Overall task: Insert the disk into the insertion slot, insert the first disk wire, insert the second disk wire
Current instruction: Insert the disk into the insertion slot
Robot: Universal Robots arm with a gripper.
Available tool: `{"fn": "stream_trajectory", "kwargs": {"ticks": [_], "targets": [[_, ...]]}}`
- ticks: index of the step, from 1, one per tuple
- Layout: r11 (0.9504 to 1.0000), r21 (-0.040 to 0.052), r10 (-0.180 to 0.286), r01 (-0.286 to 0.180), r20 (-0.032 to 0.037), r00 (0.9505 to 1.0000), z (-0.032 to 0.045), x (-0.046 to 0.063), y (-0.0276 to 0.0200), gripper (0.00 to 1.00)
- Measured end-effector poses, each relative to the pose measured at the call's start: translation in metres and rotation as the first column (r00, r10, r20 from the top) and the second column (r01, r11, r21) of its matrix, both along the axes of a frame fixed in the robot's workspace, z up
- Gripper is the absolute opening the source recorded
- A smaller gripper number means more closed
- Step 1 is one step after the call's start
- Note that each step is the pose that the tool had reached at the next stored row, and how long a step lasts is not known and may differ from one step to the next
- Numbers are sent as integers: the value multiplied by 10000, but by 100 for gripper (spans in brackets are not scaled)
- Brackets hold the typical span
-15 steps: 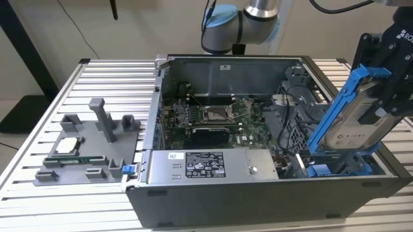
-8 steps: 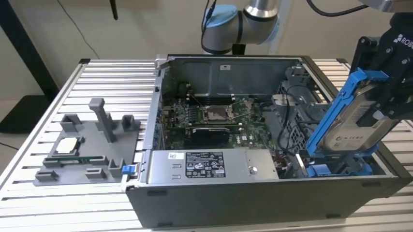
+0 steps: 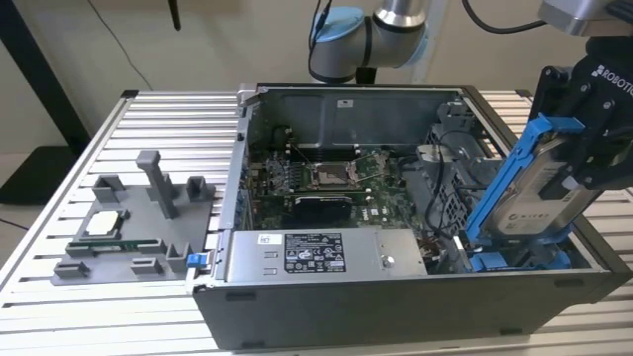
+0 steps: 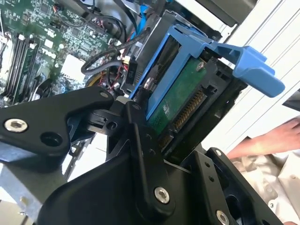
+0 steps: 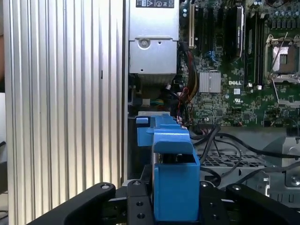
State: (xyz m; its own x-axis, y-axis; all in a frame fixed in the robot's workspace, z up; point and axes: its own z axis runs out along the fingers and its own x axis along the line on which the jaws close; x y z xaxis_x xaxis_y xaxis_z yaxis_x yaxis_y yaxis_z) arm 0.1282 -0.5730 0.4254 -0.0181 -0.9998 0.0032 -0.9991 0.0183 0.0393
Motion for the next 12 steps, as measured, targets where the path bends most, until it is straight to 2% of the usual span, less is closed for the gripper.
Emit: {"fn": "stream_trajectory", "kwargs": {"ticks": [6, 12], "targets": [[10000, 1, 0, 0, 0, 10000, -104, 2, 19, 0], [10000, 23, 18, -18, 0, 10000, -163, 40, 39, 0]]}}
